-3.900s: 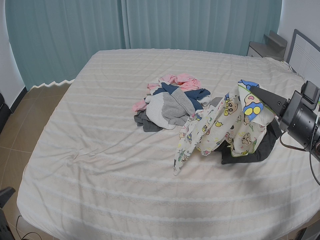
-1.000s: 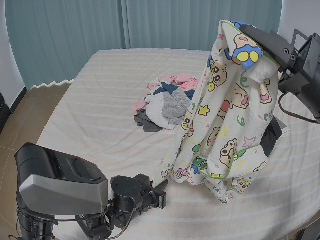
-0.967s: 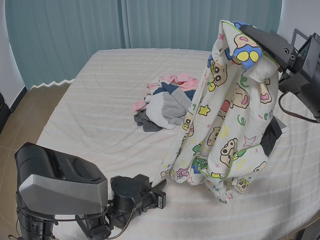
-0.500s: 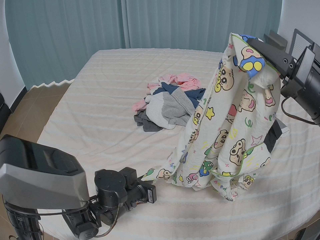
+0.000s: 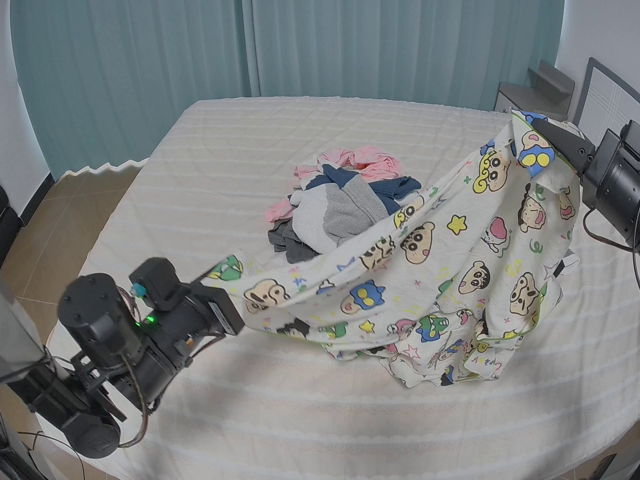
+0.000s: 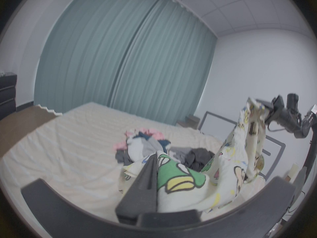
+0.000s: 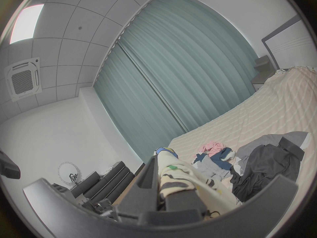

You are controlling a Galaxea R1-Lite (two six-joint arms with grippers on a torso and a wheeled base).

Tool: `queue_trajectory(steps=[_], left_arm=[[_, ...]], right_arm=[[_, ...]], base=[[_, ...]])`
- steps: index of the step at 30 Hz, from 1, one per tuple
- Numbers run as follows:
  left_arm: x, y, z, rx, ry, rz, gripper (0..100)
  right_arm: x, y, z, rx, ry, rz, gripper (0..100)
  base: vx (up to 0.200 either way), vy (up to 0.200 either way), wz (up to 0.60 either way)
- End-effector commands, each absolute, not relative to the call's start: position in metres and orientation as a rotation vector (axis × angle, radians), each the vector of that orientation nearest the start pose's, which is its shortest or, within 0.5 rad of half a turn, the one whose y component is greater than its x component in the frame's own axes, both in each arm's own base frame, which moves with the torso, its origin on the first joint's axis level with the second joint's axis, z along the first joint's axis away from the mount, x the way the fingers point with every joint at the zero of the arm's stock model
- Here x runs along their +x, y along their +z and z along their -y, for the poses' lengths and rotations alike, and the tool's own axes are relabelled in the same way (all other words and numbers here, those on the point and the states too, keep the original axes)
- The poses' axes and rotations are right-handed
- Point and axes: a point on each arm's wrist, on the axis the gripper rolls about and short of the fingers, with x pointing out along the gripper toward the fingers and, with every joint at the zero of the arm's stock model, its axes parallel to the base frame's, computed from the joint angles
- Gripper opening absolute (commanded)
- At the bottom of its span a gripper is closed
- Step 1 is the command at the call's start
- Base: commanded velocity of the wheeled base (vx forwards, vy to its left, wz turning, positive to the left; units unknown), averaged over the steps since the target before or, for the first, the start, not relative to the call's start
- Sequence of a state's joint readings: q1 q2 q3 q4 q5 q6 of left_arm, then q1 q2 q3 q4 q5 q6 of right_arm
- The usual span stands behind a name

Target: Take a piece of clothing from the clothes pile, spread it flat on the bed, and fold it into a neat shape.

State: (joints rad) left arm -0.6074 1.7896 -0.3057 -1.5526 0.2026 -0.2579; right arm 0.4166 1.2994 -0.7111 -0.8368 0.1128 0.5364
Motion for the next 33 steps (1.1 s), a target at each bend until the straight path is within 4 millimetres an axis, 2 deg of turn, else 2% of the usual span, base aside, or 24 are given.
queue_trajectory(steps=[1, 5, 7, 8, 11, 17, 21, 27, 33], left_arm=[[0.200, 0.191, 0.117, -0.313, -0.375, 0.271, 0], [0.199, 0.219, 0.105, -0.271, -0.327, 0.400, 0], [0.200, 0.225, 0.103, -0.261, -0.315, 0.423, 0], [0.201, 0.235, 0.100, -0.242, -0.291, 0.467, 0], [0.201, 0.249, 0.094, -0.216, -0.258, 0.518, 0], [0.187, 0.276, 0.086, -0.225, -0.246, 0.591, 0], [0.175, 0.282, 0.080, -0.228, -0.241, 0.592, 0], [0.166, 0.278, 0.077, -0.227, -0.245, 0.579, 0], [0.164, 0.276, 0.076, -0.232, -0.248, 0.571, 0]], right_arm=[[0.177, 0.288, -0.075, 0.556, 0.574, 0.150, 0], [0.168, 0.295, -0.072, 0.555, 0.602, 0.177, 0], [0.167, 0.296, -0.072, 0.556, 0.604, 0.185, 0], [0.163, 0.302, -0.071, 0.557, 0.615, 0.210, 0], [0.154, 0.311, -0.070, 0.559, 0.656, 0.243, 0], [0.135, 0.321, -0.068, 0.567, 0.718, 0.288, 0], [0.125, 0.326, -0.067, 0.571, 0.751, 0.300, 0], [0.118, 0.324, -0.064, 0.562, 0.787, 0.288, 0], [0.115, 0.323, -0.063, 0.565, 0.787, 0.286, 0]], base=[[0.000, 0.000, 0.00], [0.000, 0.000, 0.00], [0.000, 0.000, 0.00], [0.000, 0.000, 0.00], [0.000, 0.000, 0.00], [0.000, 0.000, 0.00], [0.000, 0.000, 0.00], [0.000, 0.000, 0.00], [-0.200, 0.000, 0.00]])
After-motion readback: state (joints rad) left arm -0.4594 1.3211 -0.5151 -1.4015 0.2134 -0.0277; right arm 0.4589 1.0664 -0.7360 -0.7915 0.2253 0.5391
